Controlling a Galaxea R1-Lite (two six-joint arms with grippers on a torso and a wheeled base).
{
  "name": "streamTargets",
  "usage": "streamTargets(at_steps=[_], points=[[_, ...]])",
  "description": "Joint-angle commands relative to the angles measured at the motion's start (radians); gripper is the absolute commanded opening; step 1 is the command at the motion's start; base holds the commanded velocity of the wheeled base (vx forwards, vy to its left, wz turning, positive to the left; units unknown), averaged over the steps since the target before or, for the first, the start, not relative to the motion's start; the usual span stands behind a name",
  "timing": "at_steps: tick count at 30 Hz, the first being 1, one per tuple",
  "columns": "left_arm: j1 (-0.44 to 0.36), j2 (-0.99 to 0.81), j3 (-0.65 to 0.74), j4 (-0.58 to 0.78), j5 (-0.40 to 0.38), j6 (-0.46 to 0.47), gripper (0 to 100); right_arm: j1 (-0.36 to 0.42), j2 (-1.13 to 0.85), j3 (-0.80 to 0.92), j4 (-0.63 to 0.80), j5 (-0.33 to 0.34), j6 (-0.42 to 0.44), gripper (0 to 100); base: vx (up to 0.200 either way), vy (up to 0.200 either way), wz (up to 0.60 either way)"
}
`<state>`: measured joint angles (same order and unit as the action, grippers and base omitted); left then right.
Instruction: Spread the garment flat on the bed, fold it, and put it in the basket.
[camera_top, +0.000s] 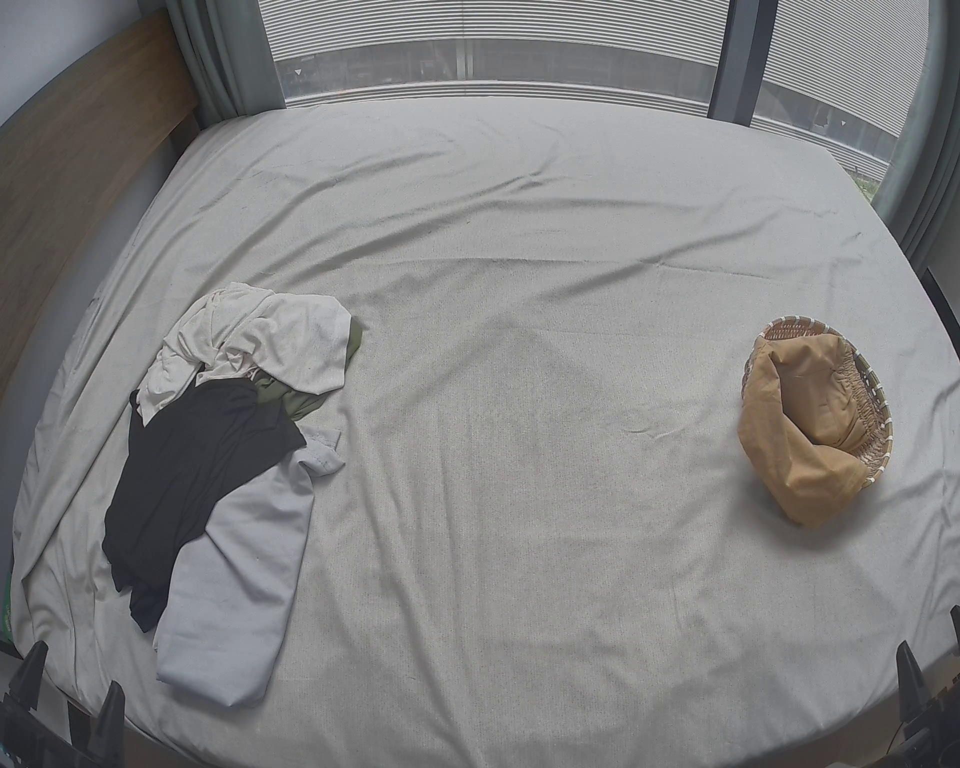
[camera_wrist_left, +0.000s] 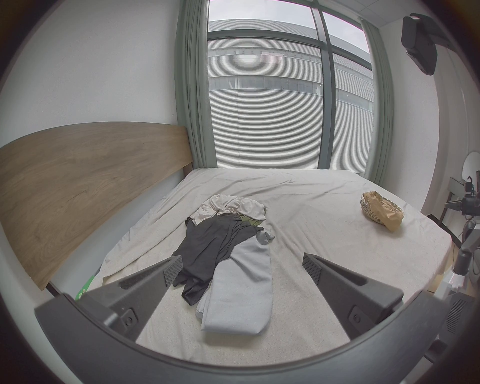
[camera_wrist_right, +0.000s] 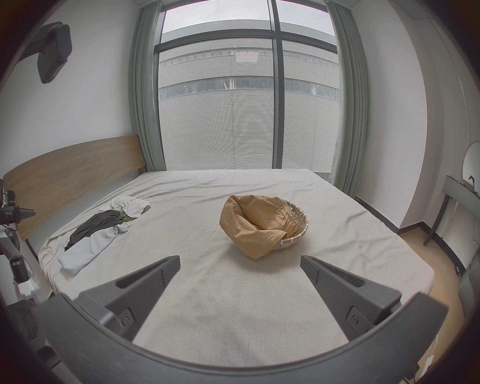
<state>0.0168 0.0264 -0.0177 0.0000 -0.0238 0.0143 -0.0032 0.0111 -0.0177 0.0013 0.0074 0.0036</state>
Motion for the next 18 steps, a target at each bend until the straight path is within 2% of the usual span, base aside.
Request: streamTargets(at_steps=[1,5,18], points=[[-0.011,-0.023,0.018,-0.002,0.002,0.001,100,0.002,-0.01,0.018,0.0,0.0,-0.004,100,0.0,0.0,0.0],[-0.014,-0.026,0.018,0.0,0.001,-0.005,100,0.002,-0.01,0.018,-0.003,0.026,-0.011,100,0.0,0.0,0.0],[-0.014,-0.026,0.018,0.0,0.001,-0.01,100,0.003,-0.008,0.018,-0.001,0.029,-0.008,100,0.0,0.0,0.0]])
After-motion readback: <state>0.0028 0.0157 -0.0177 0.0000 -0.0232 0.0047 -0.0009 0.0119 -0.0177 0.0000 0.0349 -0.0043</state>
